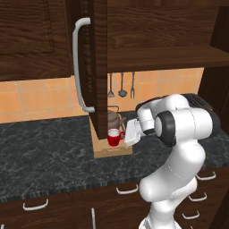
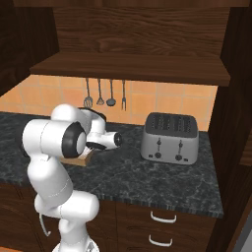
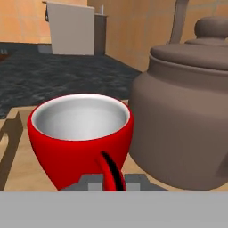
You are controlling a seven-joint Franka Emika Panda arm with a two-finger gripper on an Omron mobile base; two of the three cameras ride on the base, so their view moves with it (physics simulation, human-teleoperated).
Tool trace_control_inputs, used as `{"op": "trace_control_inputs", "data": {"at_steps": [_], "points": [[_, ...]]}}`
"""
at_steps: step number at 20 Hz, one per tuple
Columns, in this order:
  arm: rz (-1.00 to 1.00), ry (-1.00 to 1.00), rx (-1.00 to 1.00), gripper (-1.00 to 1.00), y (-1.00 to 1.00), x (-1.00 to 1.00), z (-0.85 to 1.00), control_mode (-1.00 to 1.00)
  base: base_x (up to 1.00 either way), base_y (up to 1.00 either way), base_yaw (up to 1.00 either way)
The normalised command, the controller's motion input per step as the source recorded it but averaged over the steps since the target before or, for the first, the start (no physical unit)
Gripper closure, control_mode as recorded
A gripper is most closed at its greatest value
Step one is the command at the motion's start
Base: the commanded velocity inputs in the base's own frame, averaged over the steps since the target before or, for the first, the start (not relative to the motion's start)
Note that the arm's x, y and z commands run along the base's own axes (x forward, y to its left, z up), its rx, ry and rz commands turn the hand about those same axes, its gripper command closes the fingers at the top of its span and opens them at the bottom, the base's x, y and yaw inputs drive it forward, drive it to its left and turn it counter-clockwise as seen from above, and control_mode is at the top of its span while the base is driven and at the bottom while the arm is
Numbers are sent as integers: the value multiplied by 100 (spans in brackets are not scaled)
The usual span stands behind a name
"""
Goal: Pick the kettle from the counter and place it on the tray. Then pick the mug from the cabinet and place it on the tray. Then close the cabinet doors.
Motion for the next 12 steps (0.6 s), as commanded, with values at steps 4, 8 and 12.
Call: {"op": "trace_control_inputs", "data": {"at_steps": [4, 8, 12], "points": [[0, 0, 0, -100, 0, -3, -7, -100, 0, 0, 0], [0, 0, 0, -100, 0, -8, 0, -100, 0, 0, 0], [-2, 0, 0, -100, 0, -18, 3, -100, 0, 0, 0]]}}
